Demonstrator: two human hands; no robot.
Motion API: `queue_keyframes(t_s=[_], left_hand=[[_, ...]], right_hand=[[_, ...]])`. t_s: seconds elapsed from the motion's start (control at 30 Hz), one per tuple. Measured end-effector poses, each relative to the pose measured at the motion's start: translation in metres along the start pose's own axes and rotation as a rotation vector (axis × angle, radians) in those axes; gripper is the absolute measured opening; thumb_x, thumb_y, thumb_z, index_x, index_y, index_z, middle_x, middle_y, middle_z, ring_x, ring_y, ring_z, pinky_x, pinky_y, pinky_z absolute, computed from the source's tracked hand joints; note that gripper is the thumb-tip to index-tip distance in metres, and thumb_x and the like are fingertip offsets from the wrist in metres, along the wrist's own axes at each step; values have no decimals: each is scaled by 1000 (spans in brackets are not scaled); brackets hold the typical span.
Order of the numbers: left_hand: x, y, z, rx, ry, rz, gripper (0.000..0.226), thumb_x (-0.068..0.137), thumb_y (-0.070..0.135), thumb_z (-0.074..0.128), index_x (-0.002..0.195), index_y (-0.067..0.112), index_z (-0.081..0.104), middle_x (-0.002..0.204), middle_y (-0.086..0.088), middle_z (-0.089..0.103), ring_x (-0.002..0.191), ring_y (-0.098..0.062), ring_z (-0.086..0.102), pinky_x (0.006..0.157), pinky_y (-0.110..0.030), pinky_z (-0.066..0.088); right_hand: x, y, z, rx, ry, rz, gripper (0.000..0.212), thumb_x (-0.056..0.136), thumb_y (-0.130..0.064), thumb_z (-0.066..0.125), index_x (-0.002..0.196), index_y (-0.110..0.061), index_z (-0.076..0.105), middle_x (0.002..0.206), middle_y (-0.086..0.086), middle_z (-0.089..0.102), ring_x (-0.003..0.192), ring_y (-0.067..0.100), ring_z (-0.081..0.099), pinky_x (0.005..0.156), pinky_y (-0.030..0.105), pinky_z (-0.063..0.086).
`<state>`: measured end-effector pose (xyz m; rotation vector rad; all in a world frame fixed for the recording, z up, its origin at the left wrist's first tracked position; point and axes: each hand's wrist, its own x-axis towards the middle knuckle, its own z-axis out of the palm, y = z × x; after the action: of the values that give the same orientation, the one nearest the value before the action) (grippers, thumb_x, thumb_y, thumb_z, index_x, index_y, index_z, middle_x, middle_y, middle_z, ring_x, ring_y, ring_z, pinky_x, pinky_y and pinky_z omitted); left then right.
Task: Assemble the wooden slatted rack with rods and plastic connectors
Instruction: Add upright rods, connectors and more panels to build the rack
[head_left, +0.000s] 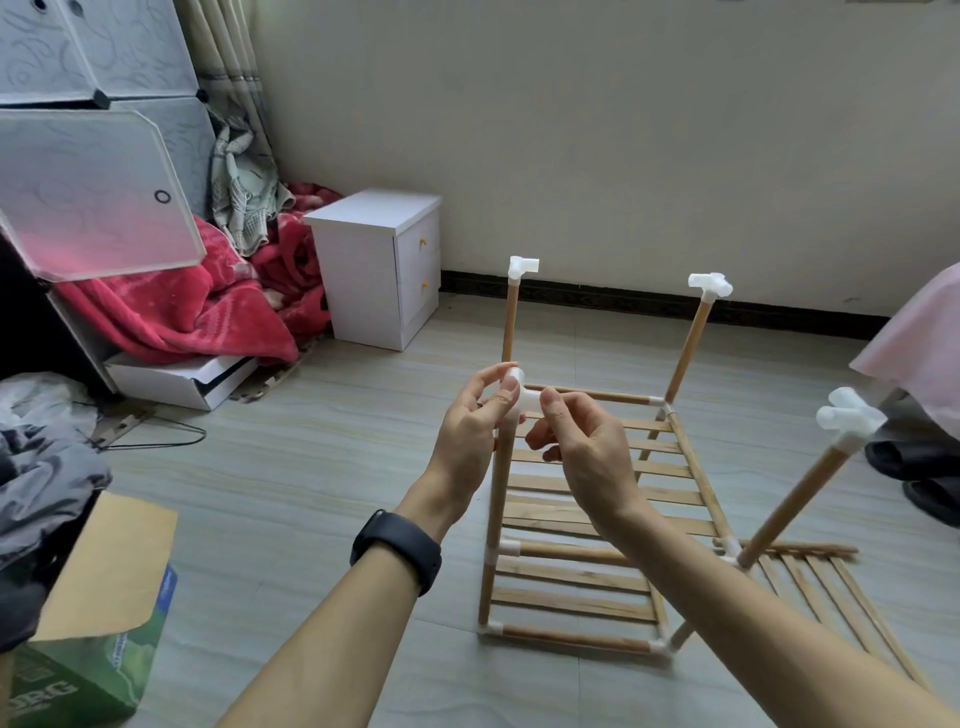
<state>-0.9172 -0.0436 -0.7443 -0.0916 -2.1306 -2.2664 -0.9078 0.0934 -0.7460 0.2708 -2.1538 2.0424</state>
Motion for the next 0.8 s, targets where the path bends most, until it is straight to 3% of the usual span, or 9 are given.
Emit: queue_keyframes(t_s=[0.2, 0.3, 0.37, 0.47, 0.57, 0.67, 0.73, 0.8], left_hand=[[-8, -8, -18, 37, -15, -4, 49, 91, 64, 56, 134, 39, 54, 118, 0, 70, 110, -15, 68, 96, -38, 54], [-12, -44, -49, 65, 106, -123, 46, 98, 60, 47, 137, 37, 55, 115, 7, 73, 108, -13, 68, 92, -36, 53], [-20, -81, -74, 138, 202, -275, 40, 103, 51, 46, 136, 30, 57, 113, 4, 72, 107, -17, 66, 89, -36, 52], [-34, -147, -115, 360, 219, -527, 45, 103, 40, 53, 144, 20, 51, 130, -5, 65, 118, -24, 60, 98, -39, 48], [-52, -198, -144, 591, 103, -740, 53, 103, 38, 52, 151, 17, 41, 148, -9, 51, 133, -28, 50, 108, -36, 42], [-62, -245, -158, 771, 10, -888, 57, 97, 39, 52, 149, 16, 44, 141, -11, 56, 126, -29, 57, 105, -34, 46], [-64, -280, -163, 851, -15, -945, 64, 83, 43, 51, 142, 18, 51, 129, -11, 62, 111, -29, 64, 99, -41, 53], [-64, -308, -160, 935, -46, -982, 57, 87, 41, 52, 139, 18, 52, 135, -11, 55, 118, -30, 59, 101, -44, 51]], right_hand=[[-11, 11, -9, -42, -91, 73, 39, 96, -45, 51, 104, -11, 67, 79, 4, 72, 74, 17, 70, 65, 21, 54], [-12, 37, -15, -345, -220, 128, 25, 96, -43, 58, 108, -21, 63, 90, -3, 71, 83, 10, 70, 68, 18, 55], [-14, 56, -22, -600, -349, 194, 30, 97, -42, 62, 120, -25, 58, 109, -8, 67, 95, 4, 65, 75, 17, 55], [-17, 90, -22, -994, -531, 186, 56, 96, -54, 58, 144, -27, 45, 144, -5, 51, 127, 11, 51, 105, 30, 47], [-18, 122, -17, -1187, -690, 190, 75, 95, -63, 52, 158, -33, 25, 167, -5, 19, 152, 20, 19, 124, 42, 25], [-21, 157, -14, -1334, -722, 103, 80, 94, -68, 45, 160, -39, 11, 170, -6, -6, 156, 23, -5, 127, 48, 12], [-25, 173, -12, -1424, -684, 33, 83, 91, -71, 42, 159, -41, 6, 169, -5, -13, 156, 26, -8, 125, 53, 17], [-27, 182, -10, -1468, -652, 10, 86, 87, -77, 36, 158, -40, 5, 170, -3, -10, 156, 28, -5, 120, 55, 24]])
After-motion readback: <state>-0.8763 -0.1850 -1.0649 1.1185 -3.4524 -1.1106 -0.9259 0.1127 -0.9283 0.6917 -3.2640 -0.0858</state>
